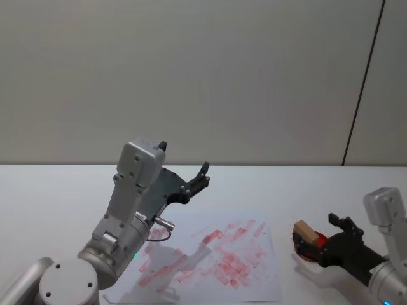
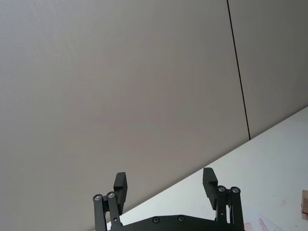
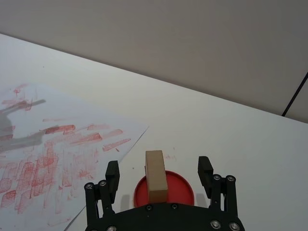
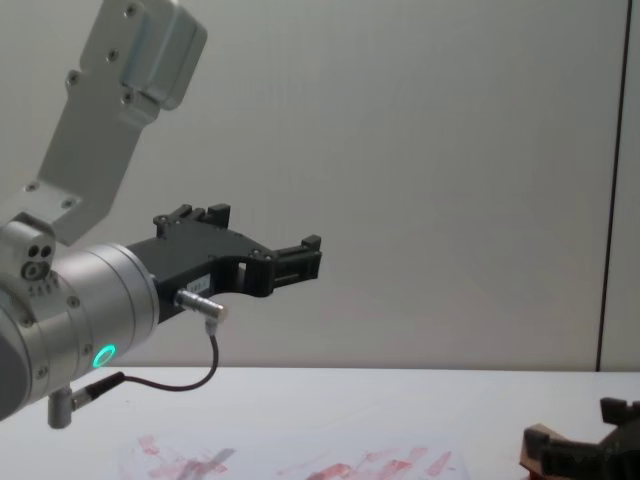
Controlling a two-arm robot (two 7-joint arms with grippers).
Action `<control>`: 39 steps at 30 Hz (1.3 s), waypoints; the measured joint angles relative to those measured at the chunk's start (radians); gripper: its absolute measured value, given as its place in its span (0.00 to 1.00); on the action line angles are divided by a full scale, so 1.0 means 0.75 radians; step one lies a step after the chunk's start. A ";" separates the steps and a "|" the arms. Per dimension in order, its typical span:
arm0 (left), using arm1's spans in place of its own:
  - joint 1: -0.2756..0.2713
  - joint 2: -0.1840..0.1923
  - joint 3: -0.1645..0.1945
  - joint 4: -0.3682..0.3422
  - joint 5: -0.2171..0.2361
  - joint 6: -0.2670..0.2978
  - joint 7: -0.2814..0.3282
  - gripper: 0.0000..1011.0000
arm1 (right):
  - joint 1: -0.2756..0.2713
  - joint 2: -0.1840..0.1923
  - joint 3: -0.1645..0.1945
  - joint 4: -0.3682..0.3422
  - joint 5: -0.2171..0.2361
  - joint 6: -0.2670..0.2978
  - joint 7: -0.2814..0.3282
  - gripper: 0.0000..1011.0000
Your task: Use the one hand to pick up the stamp and affix it onto the A4 paper.
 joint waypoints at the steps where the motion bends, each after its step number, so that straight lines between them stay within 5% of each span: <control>1: 0.000 0.000 0.000 0.000 0.000 0.000 0.000 0.99 | 0.003 -0.002 -0.001 0.006 -0.003 0.002 0.003 0.99; 10: 0.000 0.000 0.000 0.000 0.000 0.000 0.000 0.99 | 0.035 -0.022 -0.015 0.060 -0.030 0.024 0.032 0.90; 32: 0.000 0.000 0.000 0.000 0.000 0.000 0.000 0.99 | 0.072 -0.040 -0.024 0.122 -0.056 0.004 0.044 0.22; 39: 0.000 0.000 0.000 0.000 0.000 0.000 0.000 0.99 | 0.074 -0.041 -0.027 0.109 -0.069 -0.042 0.049 0.21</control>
